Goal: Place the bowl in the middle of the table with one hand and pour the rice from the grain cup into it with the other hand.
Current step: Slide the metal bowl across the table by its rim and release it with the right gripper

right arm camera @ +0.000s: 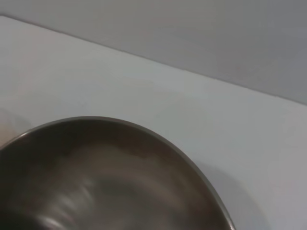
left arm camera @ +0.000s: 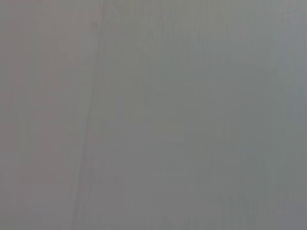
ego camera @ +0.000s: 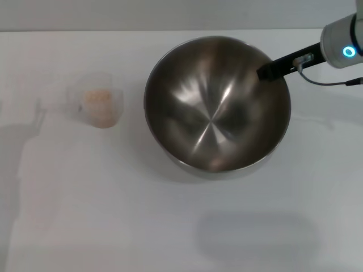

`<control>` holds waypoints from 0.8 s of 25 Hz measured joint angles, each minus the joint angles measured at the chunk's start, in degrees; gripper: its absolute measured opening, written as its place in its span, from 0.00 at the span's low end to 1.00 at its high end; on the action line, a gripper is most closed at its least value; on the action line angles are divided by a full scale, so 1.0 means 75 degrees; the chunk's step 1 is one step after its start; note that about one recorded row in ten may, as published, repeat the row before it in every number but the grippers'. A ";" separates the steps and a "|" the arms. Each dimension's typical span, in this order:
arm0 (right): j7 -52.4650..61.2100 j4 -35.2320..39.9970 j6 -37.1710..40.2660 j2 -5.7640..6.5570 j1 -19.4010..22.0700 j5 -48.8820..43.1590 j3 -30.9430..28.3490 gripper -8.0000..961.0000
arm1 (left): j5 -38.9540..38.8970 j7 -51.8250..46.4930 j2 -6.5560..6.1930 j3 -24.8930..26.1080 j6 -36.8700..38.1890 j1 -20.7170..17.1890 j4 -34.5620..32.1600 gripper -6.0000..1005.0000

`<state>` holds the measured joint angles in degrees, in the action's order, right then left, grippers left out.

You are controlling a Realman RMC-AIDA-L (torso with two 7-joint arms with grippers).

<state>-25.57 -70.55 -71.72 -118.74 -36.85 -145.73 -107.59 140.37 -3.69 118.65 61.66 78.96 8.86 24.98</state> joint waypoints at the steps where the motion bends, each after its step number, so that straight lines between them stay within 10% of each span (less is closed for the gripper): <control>1: 0.0000 0.0000 0.0000 0.0000 0.0000 0.0000 0.0000 0.02 | 0.0000 0.0000 0.0000 0.0000 0.0000 0.0000 0.0000 0.84; 20: 0.0340 0.0393 -0.0258 0.0023 -0.0144 -0.0123 0.0272 0.03 | 0.0010 0.0000 0.0000 -0.0172 0.0279 -0.0146 0.0021 0.84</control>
<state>-23.02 -67.61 -73.66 -118.57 -37.93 -146.65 -105.54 140.45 -3.69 118.65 60.37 81.06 7.77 25.14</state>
